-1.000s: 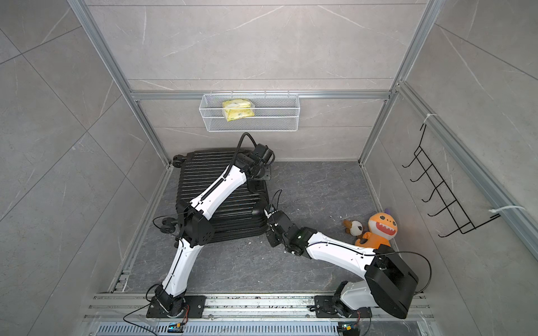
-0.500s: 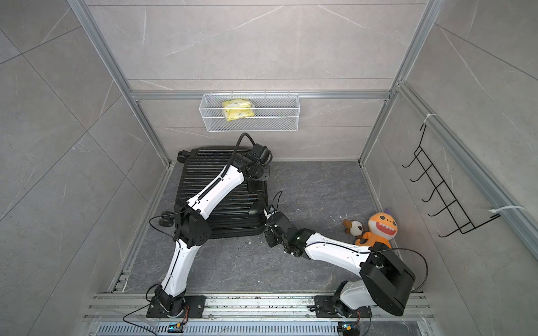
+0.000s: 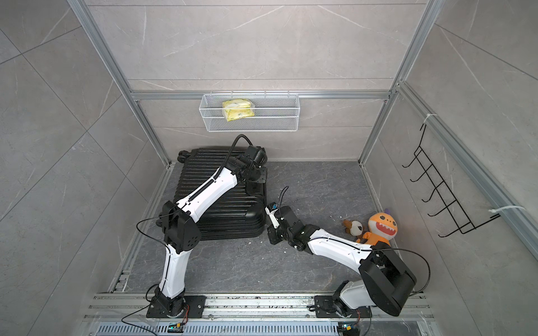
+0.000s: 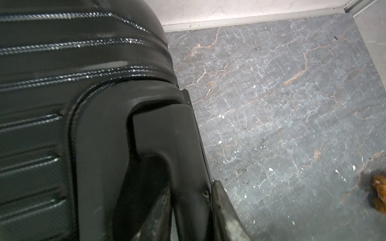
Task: Close the suitcase zippers
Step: Zip the zipper on the suitcase.
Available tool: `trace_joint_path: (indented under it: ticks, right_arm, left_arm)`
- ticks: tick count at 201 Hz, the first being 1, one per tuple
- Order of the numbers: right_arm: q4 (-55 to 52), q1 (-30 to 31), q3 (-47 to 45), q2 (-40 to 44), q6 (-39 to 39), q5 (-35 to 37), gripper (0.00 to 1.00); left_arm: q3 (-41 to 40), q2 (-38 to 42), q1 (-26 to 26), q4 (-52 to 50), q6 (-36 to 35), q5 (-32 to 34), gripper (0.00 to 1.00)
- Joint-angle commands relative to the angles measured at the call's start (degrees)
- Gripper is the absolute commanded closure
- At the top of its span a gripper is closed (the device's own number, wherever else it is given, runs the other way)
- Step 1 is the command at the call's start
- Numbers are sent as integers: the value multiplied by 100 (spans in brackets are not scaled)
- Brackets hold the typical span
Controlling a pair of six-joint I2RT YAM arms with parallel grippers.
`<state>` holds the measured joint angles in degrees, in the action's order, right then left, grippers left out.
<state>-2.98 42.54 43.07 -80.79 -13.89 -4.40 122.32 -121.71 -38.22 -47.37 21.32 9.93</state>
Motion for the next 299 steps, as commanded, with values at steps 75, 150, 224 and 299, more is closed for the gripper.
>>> trace_joint_path:
  ticks: [75,150,224,299]
  right_arm:
    - [82,-297,-161,-341,52,744,100]
    - [441,667,-380,-96,340,1310,100]
    - [-300,782,-248,99,-404,3350,100]
    - [482,316,-283,-291,-212,2553,100]
  left_arm:
    - [96,1028,-217,-2411,-1195,-767,100]
    - [294,845,-213,-2836,-1145,-572,100]
    - [414,1032,-137,-2786,-1125,439,100]
    - [-453,1511,-134,-2517,-1331,-539,100]
